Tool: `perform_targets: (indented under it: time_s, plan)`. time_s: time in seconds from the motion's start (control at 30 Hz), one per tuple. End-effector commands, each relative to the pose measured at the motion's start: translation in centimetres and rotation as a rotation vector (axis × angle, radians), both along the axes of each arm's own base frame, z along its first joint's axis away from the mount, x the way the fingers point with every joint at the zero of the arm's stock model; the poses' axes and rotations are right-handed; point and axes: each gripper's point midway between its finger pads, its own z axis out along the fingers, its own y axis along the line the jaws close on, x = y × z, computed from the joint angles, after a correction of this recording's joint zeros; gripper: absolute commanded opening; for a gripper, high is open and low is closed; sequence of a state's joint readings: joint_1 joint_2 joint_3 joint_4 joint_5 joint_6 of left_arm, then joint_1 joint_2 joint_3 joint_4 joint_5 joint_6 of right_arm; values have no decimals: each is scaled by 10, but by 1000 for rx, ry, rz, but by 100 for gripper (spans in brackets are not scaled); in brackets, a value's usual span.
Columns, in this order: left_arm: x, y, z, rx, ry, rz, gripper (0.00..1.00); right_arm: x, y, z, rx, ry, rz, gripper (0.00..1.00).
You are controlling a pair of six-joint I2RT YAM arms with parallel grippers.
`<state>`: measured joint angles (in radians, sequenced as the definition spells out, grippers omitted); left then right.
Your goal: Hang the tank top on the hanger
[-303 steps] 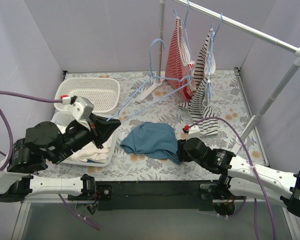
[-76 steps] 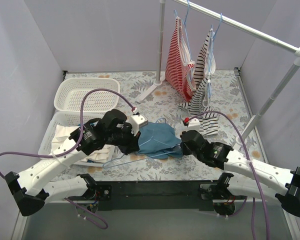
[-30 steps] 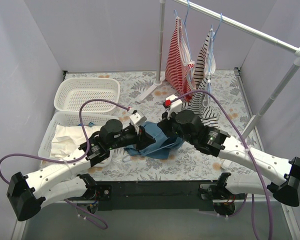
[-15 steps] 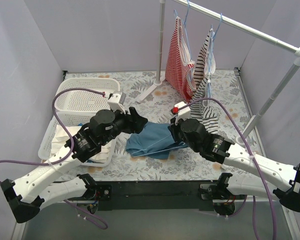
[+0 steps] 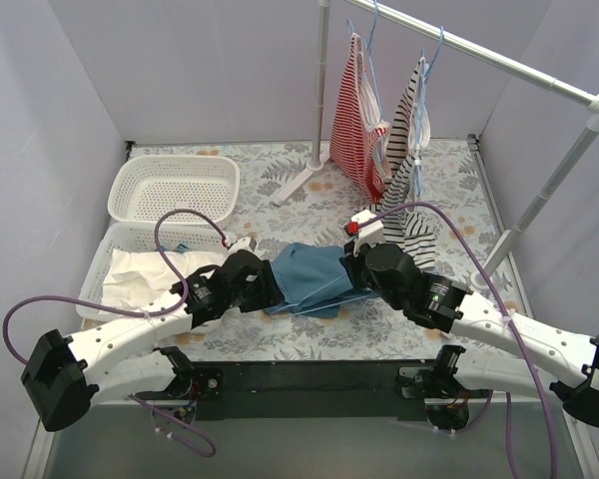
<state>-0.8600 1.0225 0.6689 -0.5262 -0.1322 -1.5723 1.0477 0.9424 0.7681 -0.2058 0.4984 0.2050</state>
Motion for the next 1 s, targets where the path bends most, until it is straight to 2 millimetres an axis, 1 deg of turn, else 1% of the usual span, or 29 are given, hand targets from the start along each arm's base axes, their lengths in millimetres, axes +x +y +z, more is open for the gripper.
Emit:
perform_targets:
  time_s: [0.0, 0.17, 0.23, 0.3, 0.33, 0.43, 0.53, 0.63, 0.7, 0.8, 0.83, 0.87, 0.97]
  plan:
    - [9, -18, 3, -133, 24, 88, 49, 3, 1, 15, 51, -50, -8, 1]
    - [20, -27, -3, -199, 37, 170, 49, 2, 1, 16, 55, -51, -3, 1]
    - [23, -27, -6, -205, 42, 198, 45, 2, 1, 18, 63, -54, -2, 1]
    - [24, -26, -14, -213, 76, 252, 42, 2, 0, 20, 66, -57, -2, 1]
    - [26, -26, -15, -222, 84, 274, 38, 2, 0, 19, 66, -55, -2, 1]
    - [24, -24, -26, -227, 129, 335, 35, 1, 0, 21, 71, -54, -1, 1]
    - [23, -18, -33, -230, 149, 390, 35, 1, -1, 21, 74, -55, -4, 1]
    - [21, -12, -37, -230, 157, 422, 39, 1, -1, 19, 72, -50, -6, 1]
    - [20, -12, -40, -228, 170, 434, 43, 1, 0, 18, 74, -47, -7, 1]
    - [23, -12, -44, -223, 172, 450, 43, 2, 2, 18, 74, -46, -6, 1]
    - [24, -12, -49, -211, 175, 456, 43, 2, 3, 18, 75, -46, -6, 1]
    - [28, -16, -47, -227, 165, 454, 43, 2, 3, 18, 75, -46, -6, 1]
    - [36, -23, -49, -227, 150, 445, 33, 3, 5, 18, 74, -45, -5, 1]
